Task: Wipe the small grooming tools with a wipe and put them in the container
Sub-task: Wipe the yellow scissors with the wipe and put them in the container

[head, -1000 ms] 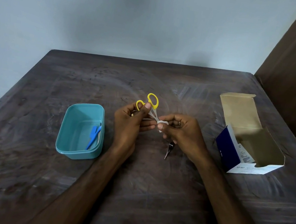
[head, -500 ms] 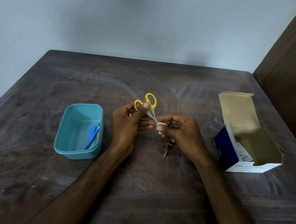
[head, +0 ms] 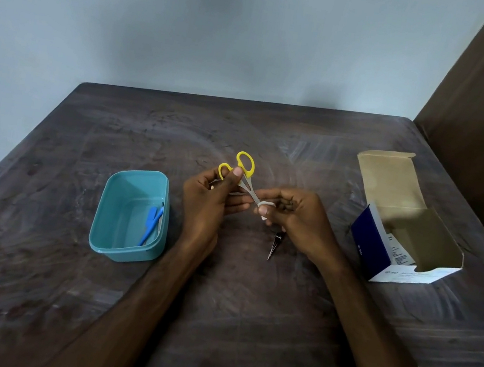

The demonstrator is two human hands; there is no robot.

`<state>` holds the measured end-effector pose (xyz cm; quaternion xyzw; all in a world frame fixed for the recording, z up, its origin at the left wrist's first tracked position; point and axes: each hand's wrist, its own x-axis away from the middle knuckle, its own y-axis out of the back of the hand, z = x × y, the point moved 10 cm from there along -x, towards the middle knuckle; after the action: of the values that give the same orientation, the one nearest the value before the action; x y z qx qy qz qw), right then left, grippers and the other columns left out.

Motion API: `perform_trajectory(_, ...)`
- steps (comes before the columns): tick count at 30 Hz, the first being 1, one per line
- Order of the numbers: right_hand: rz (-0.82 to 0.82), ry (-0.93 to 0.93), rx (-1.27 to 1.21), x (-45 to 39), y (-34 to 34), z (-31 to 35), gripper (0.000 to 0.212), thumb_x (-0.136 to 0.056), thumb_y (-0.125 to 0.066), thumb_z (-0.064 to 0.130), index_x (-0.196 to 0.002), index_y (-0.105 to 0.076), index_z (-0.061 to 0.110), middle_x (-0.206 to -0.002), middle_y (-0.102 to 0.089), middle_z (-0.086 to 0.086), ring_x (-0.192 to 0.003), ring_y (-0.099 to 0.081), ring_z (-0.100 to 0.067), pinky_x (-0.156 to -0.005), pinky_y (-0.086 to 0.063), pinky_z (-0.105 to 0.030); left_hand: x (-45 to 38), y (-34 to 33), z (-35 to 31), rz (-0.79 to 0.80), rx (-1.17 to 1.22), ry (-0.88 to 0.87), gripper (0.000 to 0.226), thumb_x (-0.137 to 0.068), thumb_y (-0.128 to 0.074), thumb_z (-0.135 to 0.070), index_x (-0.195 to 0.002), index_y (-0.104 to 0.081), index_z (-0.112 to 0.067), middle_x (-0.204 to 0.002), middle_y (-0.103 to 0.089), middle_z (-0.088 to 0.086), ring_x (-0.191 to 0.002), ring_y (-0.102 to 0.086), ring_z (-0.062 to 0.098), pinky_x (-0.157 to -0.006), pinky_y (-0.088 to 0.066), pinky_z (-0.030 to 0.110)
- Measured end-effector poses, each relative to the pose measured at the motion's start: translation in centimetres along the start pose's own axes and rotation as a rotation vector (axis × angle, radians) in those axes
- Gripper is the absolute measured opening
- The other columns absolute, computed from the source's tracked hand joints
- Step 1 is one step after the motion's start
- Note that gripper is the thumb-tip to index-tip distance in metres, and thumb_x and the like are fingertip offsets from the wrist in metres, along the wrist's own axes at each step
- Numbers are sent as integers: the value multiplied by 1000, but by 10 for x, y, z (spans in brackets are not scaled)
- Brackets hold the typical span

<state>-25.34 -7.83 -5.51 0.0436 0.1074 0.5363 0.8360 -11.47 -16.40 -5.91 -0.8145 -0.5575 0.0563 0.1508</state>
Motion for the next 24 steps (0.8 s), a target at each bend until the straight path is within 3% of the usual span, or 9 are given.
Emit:
perform_trajectory(11, -101, 7, 40, 1, 10, 5, 22, -88, -67, -4, -101, -75, 13, -73, -70, -3, -54, -57, 5, -50, -39, -8, -4, 4, -5, 5, -54, -46, 11, -90, -70, -16, -92, -72, -6, -74, -72, 14, -64, -71, 23, -63, -59, 33)
perform_trajectory(14, -153, 8, 59, 1, 18, 5, 23, -89, -67, -1, -107, -74, 11, -74, -71, 1, -55, -58, 6, -50, -39, -8, -5, 4, -8, 20, -90, -80, 20, -92, -67, -14, -111, -70, -9, -79, -73, 12, -66, -70, 23, -63, -58, 35)
perform_trajectory(18, -153, 42, 162, -2, 19, 2, 28, -89, -68, 1, -105, -76, 23, -79, -72, 9, -63, -61, 4, -61, -45, -14, -5, 0, -15, 71, -161, -166, 42, -93, -66, -13, -134, -59, -18, -87, -75, 15, -70, -72, 25, -66, -60, 38)
perform_trajectory(24, -90, 102, 323, -1, 12, 4, 33, -90, -66, 2, -110, -77, 26, -85, -69, 18, -71, -62, 8, -67, -40, -8, -8, 5, -15, 30, -174, -174, 32, -93, -64, -7, -124, -66, -12, -88, -74, 12, -76, -74, 22, -70, -62, 33)
